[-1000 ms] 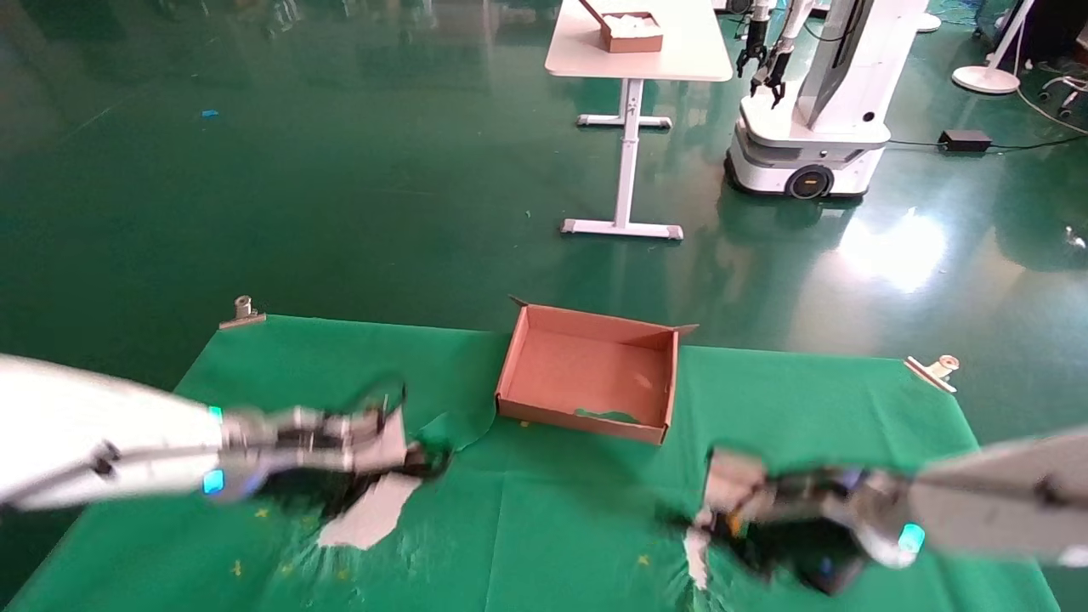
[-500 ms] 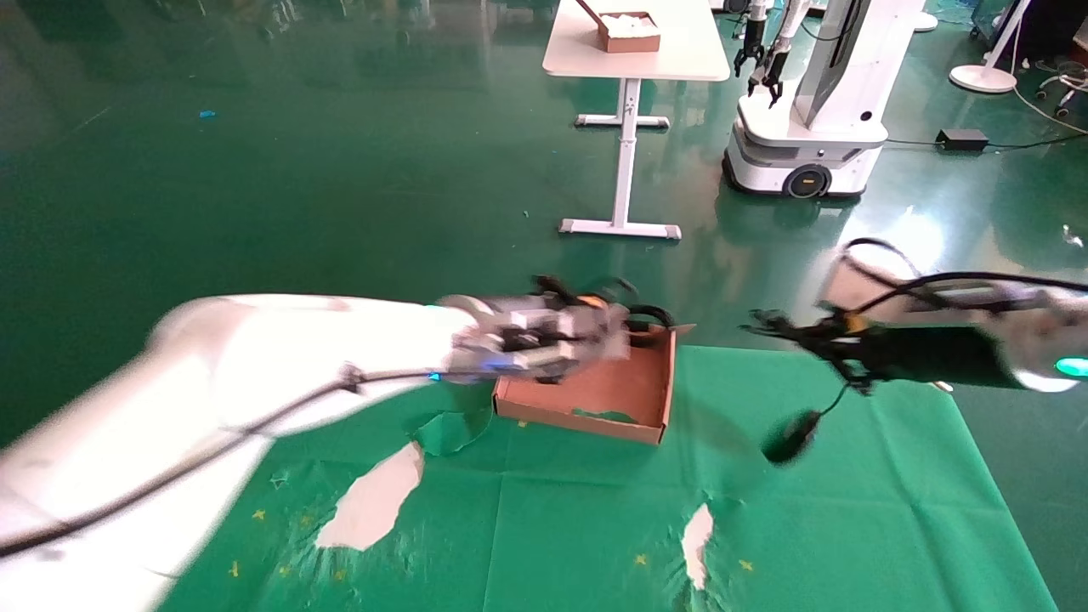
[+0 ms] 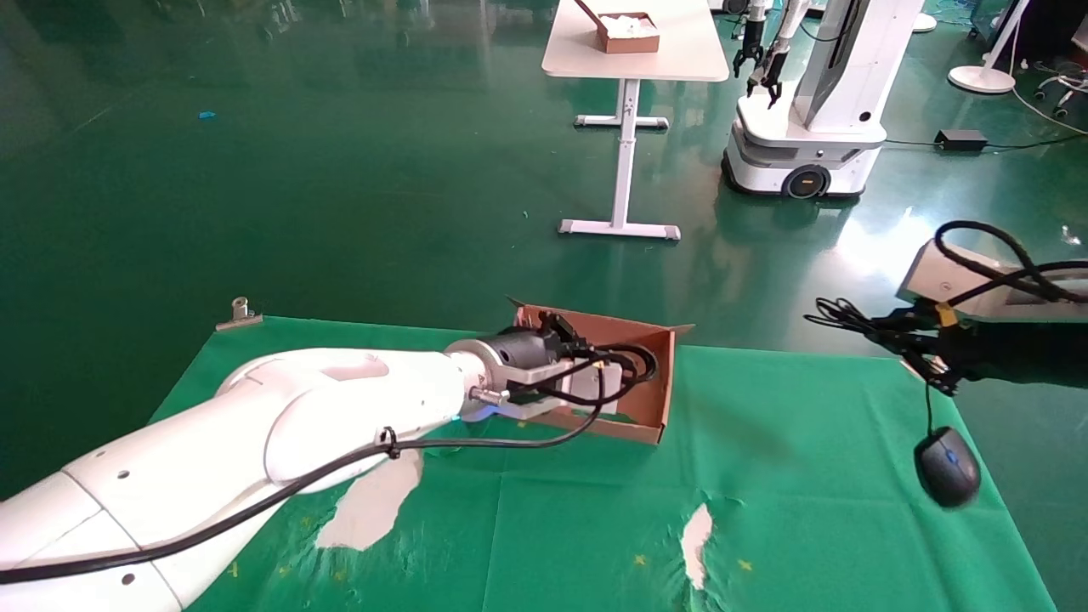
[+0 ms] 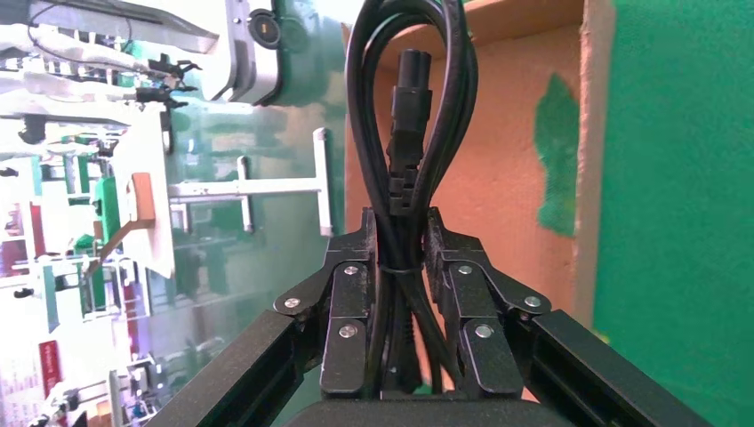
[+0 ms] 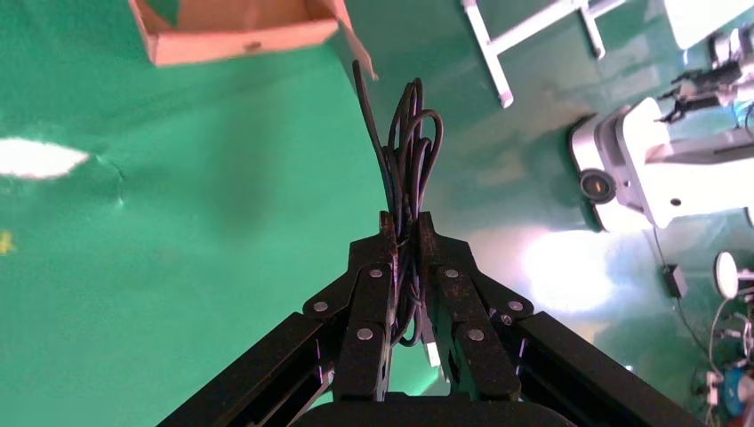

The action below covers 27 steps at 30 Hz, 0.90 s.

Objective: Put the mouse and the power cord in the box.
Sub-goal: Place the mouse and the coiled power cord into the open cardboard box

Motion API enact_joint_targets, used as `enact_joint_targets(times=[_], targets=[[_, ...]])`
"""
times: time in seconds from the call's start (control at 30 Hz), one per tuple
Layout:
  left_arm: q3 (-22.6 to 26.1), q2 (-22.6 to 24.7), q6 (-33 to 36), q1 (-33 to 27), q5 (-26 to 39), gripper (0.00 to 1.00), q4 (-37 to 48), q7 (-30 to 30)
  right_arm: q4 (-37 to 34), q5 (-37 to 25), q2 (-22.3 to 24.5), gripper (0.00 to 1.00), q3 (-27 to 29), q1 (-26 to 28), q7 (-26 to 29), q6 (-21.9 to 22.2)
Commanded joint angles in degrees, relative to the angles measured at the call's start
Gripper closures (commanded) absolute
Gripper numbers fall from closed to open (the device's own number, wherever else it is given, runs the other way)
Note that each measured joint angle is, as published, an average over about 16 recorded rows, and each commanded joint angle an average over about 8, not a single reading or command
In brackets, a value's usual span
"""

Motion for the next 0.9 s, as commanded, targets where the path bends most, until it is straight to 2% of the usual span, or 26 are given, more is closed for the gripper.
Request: enact_joint_targets(times=[0.03,0.43,0.73,0.9], targets=[[2.1,0.0,-0.9,-0.6,-1.0,0.00,0.2,-0.9,0.8,0.0,-0.1,1.00,0.1,-0.2,0.6,0.2],[8.9,-0.1,-4.6,-3.1,-5.3,0.00,2.2,-4.2,0.6,1.2,-1.8,1.00,0.5,1.6,-0.3,0.6],[9.3,-1.5,-8.3,-6.0,-7.4,0.00,11.1,-7.4,-0.2,2.7,-3.4,1.00,0.0,3.4,-3.7,-0.8],[8.5,-6.0,-7.1,-7.2,-9.4,0.00,15.5,-7.9,-3.0,4.0,-6.6,1.00,-0.8,4.5,-8.2,-0.5]])
